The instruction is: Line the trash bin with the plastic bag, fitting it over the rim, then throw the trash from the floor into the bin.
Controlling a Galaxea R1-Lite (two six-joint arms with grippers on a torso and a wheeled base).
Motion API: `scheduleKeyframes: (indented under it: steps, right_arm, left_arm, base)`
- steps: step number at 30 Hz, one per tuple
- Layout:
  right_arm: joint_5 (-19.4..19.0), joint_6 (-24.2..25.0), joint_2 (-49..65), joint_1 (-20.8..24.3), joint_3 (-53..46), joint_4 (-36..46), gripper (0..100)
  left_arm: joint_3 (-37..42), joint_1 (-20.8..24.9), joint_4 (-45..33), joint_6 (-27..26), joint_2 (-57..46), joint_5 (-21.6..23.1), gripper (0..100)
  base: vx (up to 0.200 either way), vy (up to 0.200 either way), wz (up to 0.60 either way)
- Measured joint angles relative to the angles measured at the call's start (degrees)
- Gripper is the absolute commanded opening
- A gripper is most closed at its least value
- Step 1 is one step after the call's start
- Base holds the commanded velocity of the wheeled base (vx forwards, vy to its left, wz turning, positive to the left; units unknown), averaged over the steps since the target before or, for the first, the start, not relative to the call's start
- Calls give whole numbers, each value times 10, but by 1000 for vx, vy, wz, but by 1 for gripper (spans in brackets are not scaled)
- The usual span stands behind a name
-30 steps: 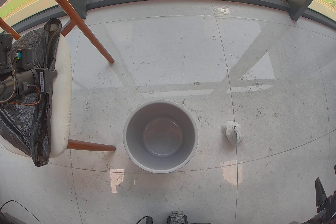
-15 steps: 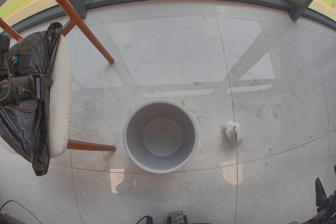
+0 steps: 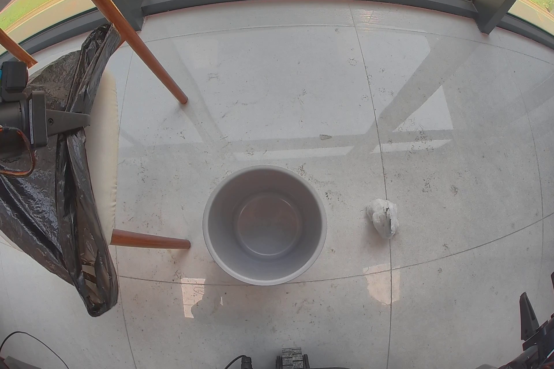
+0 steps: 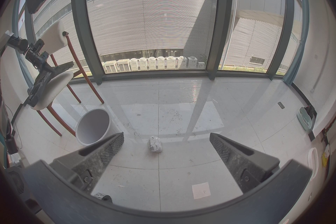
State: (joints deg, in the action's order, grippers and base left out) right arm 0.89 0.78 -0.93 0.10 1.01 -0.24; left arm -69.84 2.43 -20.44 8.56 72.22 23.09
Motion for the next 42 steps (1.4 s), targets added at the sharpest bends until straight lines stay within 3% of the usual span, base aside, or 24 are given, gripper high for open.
scheduleKeyframes:
  steps: [8, 16, 20, 26, 36, 42]
  right_arm:
    - [0, 0, 0, 0, 0, 0, 100]
    - [0, 0, 0, 0, 0, 0, 100]
    - [0, 1, 0, 0, 0, 0, 100]
    - [0, 1, 0, 0, 0, 0, 100]
    - [0, 1, 0, 0, 0, 0, 100]
    - [0, 1, 0, 0, 0, 0, 100]
  left_arm:
    - [-16, 79, -2, 87, -16, 22, 0]
    - [-81, 228, 2, 284, -23, 25, 0]
    - [-112, 287, 4, 338, -24, 25, 0]
    - [-132, 355, 6, 359, -18, 25, 0]
    - [-144, 392, 42, 358, 19, 26, 0]
    - [-154, 440, 60, 360, 59, 19, 0]
  base:
    - [0, 0, 0]
    - [0, 0, 0]
    - [0, 0, 0]
    - [0, 0, 0]
    - [0, 0, 0]
    - [0, 0, 0]
